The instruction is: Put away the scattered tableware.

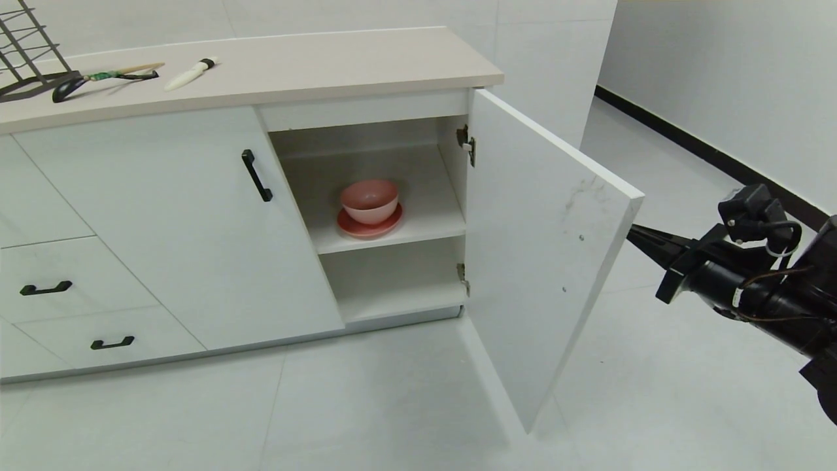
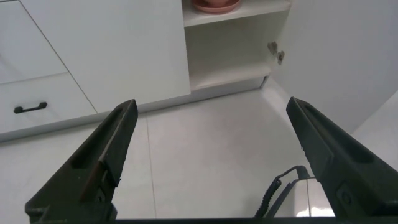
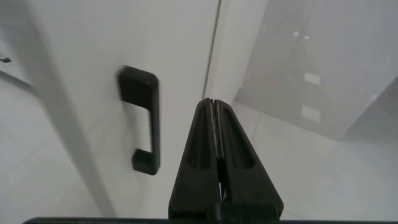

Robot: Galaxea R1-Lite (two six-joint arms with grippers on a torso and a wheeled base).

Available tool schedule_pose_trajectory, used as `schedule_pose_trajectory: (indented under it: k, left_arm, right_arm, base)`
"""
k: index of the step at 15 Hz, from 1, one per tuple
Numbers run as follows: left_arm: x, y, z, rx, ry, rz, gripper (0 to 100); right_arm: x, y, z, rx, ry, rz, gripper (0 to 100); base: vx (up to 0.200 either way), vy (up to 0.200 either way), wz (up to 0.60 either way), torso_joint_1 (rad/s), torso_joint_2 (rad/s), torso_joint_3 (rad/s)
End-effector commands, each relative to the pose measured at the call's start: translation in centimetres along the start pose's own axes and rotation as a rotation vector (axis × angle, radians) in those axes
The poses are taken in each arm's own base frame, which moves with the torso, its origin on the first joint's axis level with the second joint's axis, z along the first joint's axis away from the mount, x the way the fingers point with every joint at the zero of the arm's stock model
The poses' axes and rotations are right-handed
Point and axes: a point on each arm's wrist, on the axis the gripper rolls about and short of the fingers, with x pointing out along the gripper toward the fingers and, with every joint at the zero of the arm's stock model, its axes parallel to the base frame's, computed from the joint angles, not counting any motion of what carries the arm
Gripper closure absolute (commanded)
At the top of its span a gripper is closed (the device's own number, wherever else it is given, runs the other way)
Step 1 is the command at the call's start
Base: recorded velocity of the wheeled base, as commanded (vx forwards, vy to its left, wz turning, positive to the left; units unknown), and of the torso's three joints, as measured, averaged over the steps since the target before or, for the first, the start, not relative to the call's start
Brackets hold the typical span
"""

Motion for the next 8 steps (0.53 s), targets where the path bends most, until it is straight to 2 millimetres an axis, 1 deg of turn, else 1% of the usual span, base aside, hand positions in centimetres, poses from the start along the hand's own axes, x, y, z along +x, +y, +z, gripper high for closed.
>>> schedule_pose_trajectory:
  k: [1, 3, 8]
  left_arm:
    - [0.0, 0.0, 0.0, 0.0, 0.0, -0.001, 0]
    - [0.0, 0.0, 0.0, 0.0, 0.0, 0.0, 0]
    - [0.0, 0.0, 0.0, 0.0, 0.002, 0.0, 0]
  right_arm:
    - [0.9, -0.5, 0.1, -0.011, -0.023, -0.003, 100]
    - [1.3, -0.5, -0.4, -0.008, -0.013, 0.0, 100]
    - [2.2, -0.7, 0.0, -0.019, -0.043, 0.002, 100]
  base:
    - [0.0, 0.0, 0.0, 0.0, 0.0, 0.0]
    - [0.0, 0.0, 0.0, 0.0, 0.0, 0.0]
    - [0.0, 0.0, 0.0, 0.0, 0.0, 0.0]
